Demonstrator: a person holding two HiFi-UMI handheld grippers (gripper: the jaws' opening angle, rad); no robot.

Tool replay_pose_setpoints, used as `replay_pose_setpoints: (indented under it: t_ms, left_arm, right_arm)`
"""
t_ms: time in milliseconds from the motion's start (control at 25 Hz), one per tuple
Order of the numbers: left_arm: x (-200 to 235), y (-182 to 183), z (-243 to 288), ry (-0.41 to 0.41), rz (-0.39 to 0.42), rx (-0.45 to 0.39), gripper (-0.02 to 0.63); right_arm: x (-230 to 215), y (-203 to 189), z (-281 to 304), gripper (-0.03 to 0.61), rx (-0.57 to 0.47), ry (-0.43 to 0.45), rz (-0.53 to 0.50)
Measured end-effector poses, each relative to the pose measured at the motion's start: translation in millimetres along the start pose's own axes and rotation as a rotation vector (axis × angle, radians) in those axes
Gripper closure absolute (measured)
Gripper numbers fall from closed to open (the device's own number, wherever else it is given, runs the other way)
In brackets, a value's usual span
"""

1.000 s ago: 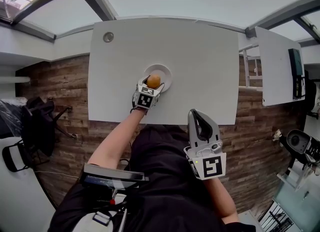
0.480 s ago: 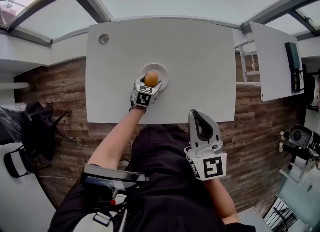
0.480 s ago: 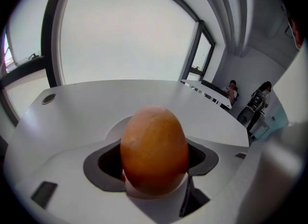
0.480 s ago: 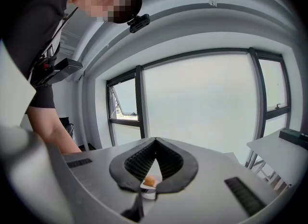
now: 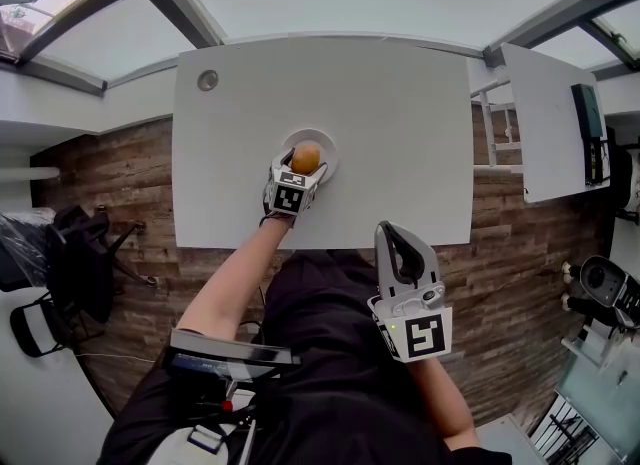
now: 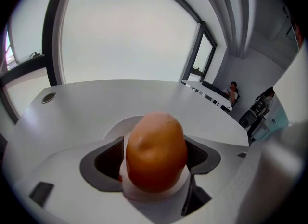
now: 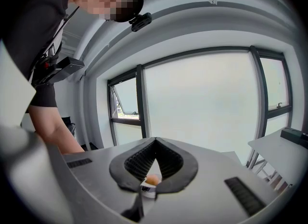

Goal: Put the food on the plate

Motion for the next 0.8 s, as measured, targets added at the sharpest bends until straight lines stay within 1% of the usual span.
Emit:
replay_pose_setpoints:
  t_ms: [360,520,680,800]
  left_arm:
    - [2,4,1,0.034,0.005,-0.024,0.261]
    - [4,12,-3,0.036,0.017,-0.039,0.261]
    - [4,5,-1,0.036,0.009,-0.025,0.261]
    - [4,8,-2,0.040,0.012,-0.039,0.261]
  right_arm:
    - [-5,2,-3,0.581,-0.009,-0.010,-0.003]
    - [-4,4,-1,0.581,-0.012,-0.003,-0.006]
    - [-3,3,0,0.581,-0.007,0.001,-0.008]
    - [-4,2,0,0.581,-0.006,0.004,-0.009]
Point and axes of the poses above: the fingertips, and each gripper's own axes: z forward along the fingers, x to its left, y out of its top, the point moved 1 cm from there along -z, backward along the fingers, and after that the axes turned 11 degrees about z, right-handed, at the moved point
